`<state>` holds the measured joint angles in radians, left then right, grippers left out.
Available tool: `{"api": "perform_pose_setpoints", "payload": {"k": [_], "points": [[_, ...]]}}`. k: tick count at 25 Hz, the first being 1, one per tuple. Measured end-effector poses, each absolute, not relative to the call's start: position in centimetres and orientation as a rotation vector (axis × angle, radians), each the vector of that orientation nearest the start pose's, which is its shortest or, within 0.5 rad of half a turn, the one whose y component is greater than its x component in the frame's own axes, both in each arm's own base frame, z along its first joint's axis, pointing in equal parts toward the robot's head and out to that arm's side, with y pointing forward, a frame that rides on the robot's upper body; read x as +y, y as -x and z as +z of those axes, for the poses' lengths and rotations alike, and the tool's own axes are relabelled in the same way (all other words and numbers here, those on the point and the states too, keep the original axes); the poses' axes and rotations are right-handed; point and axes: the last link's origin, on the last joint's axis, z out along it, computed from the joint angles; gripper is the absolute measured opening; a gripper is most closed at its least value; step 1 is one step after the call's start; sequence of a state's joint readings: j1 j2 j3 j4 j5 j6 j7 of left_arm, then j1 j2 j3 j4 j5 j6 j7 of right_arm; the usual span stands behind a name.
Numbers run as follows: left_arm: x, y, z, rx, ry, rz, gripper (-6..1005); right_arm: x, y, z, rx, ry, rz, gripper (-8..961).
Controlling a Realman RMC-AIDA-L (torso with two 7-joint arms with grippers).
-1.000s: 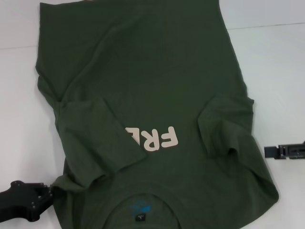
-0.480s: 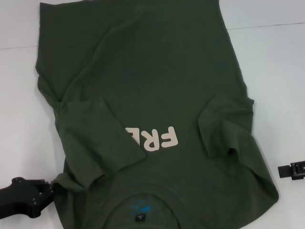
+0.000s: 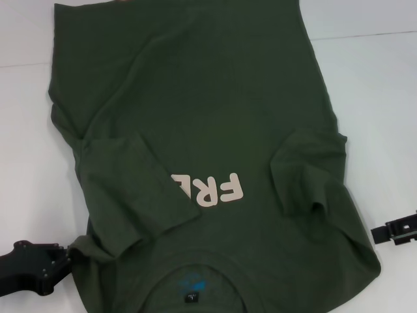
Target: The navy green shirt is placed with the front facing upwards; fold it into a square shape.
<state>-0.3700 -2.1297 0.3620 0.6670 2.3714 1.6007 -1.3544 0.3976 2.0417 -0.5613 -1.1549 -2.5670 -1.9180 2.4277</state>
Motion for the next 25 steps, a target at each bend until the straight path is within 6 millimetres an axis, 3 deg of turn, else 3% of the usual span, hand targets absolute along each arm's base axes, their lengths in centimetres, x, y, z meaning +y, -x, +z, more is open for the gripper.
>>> {"api": "perform_pose_setpoints", "payload": {"k": [9,25], "points": [[25.4,34.5,-0.9,-1.009,2.604,-0.505,35,27.9,-31.4,7.7,1.915,2.233,-0.213,712],[25.5,34.6,-0.9,-1.013,2.593,-0.499,35,28.7,-30.5,6.1,1.869,2.279,-0.254,711]]}}
